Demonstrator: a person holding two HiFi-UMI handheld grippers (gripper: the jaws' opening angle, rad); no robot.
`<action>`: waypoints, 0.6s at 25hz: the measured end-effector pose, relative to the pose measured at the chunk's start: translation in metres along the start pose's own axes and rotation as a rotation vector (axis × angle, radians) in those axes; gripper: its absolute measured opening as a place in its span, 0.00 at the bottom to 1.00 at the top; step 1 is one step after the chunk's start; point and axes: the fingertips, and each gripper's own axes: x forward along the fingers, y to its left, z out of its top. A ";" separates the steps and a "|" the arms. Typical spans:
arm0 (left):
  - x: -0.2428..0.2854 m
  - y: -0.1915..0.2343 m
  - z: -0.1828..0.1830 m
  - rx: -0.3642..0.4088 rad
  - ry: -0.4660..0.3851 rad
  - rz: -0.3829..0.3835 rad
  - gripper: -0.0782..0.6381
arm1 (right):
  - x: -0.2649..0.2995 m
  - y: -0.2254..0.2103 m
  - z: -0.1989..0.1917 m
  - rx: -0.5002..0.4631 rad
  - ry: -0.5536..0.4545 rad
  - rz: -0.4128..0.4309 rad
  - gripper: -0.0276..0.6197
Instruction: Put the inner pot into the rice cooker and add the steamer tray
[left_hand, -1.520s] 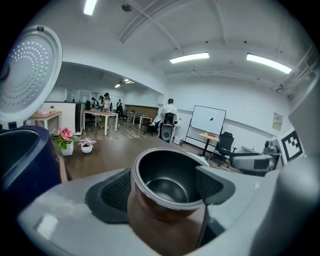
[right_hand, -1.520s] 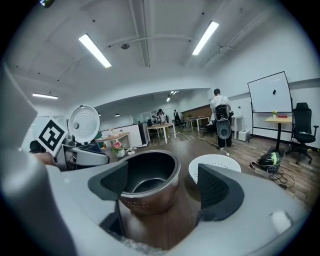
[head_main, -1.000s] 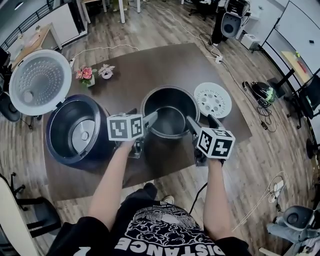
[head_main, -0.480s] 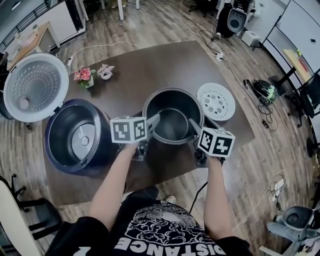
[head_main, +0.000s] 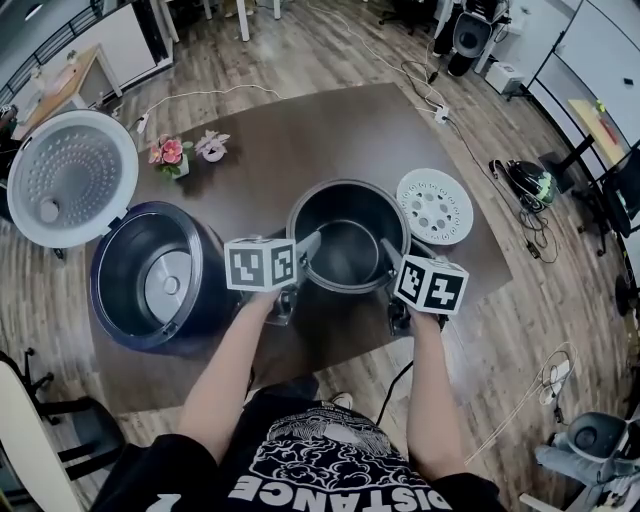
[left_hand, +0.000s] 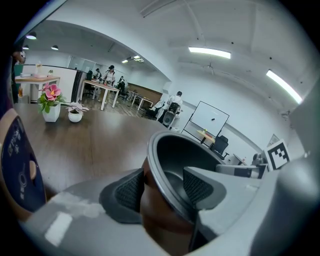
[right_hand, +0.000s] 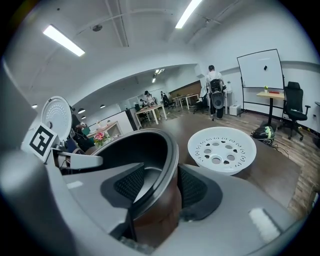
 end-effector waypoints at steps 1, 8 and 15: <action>0.000 0.000 0.000 -0.002 -0.002 -0.001 0.46 | 0.000 0.000 0.000 -0.003 -0.003 -0.002 0.36; -0.002 0.002 0.001 -0.015 -0.031 0.011 0.43 | 0.002 0.002 -0.002 -0.015 0.015 -0.005 0.31; -0.008 0.004 -0.004 -0.013 -0.045 0.059 0.36 | -0.005 0.003 0.003 -0.031 -0.009 -0.022 0.28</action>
